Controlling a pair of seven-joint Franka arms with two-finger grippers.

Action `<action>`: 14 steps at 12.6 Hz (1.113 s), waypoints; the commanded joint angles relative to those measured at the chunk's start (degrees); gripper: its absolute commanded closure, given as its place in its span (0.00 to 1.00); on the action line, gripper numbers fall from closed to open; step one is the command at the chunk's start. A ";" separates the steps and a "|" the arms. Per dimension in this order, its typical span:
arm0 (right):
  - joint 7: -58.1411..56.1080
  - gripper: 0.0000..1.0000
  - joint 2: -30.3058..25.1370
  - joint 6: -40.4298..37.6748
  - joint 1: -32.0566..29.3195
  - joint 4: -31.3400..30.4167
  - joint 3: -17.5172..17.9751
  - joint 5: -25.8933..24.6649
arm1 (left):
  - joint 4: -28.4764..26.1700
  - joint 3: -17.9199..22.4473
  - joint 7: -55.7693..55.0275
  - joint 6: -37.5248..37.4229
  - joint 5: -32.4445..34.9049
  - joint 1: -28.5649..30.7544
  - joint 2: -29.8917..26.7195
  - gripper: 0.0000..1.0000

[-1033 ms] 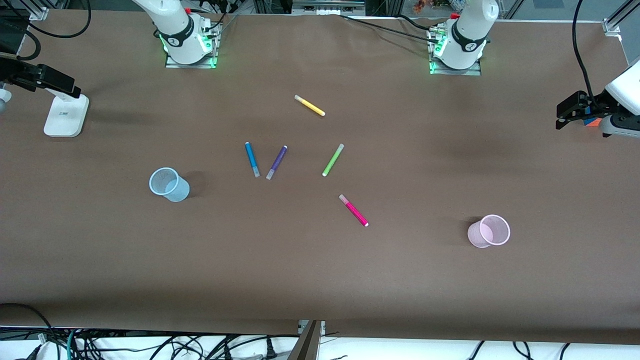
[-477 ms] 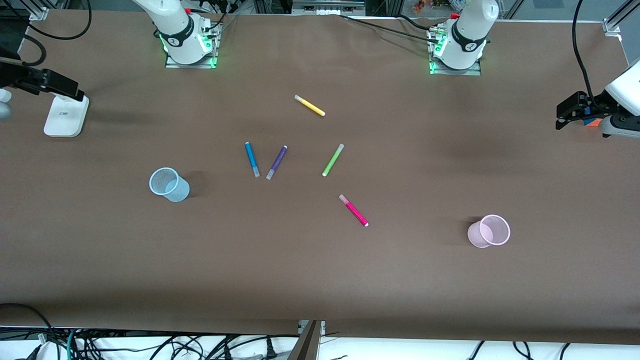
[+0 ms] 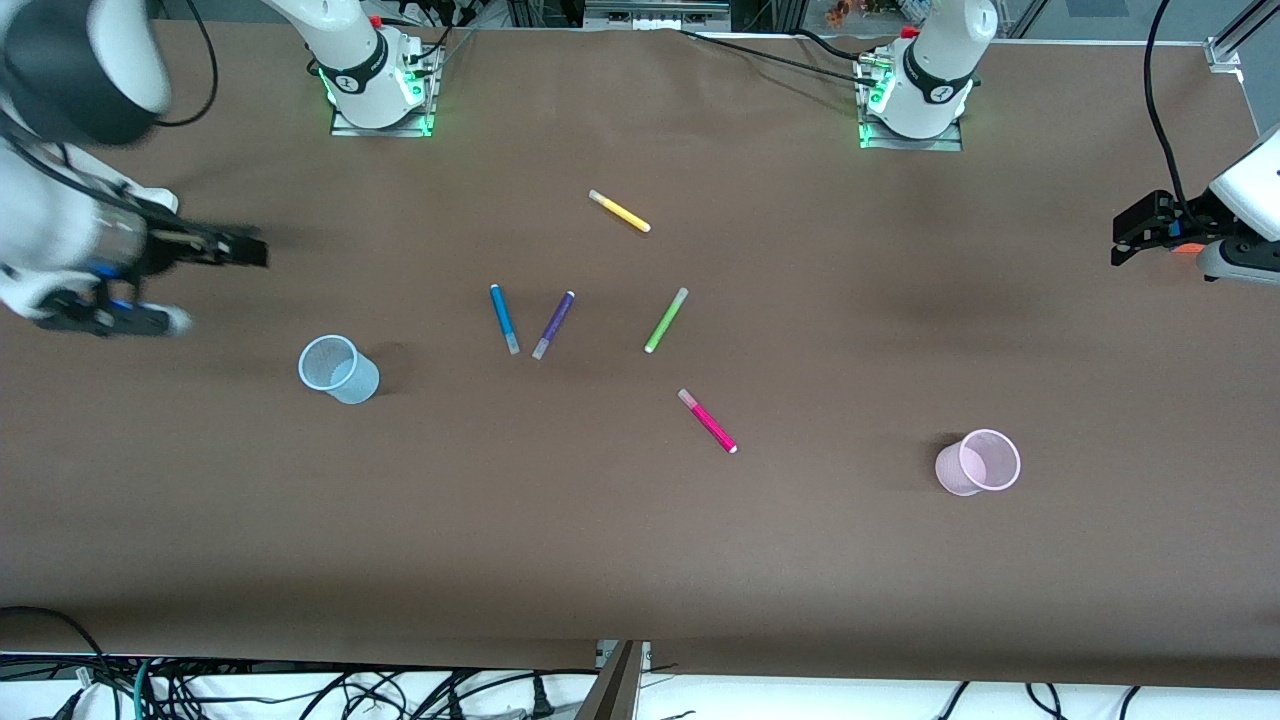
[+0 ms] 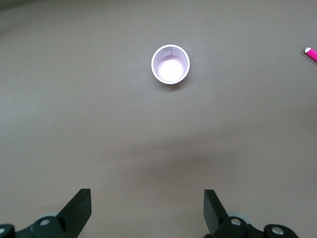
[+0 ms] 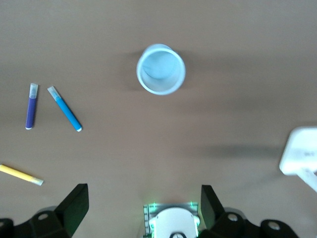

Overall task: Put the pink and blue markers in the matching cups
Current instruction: 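Lower the right gripper over the blue marker beside the purple one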

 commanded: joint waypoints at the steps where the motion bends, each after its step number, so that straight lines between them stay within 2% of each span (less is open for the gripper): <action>1: 0.02 0.00 5.84 5.96 4.49 0.16 -0.19 -0.06 | 2.32 -0.47 -0.57 -0.46 0.69 0.44 1.47 0.00; 7: 0.47 0.00 17.45 21.26 12.05 -1.06 -0.10 0.21 | 2.32 -0.47 -0.57 -0.46 0.69 0.44 1.47 0.00; 10: 0.47 0.00 19.40 30.31 14.78 -6.41 0.25 4.41 | 2.32 -0.47 -0.57 -0.63 0.69 0.44 1.39 0.00; 14: 0.56 0.00 21.24 36.58 18.38 -10.65 0.25 4.52 | 2.41 -0.47 -0.65 -0.55 0.69 0.44 1.47 0.00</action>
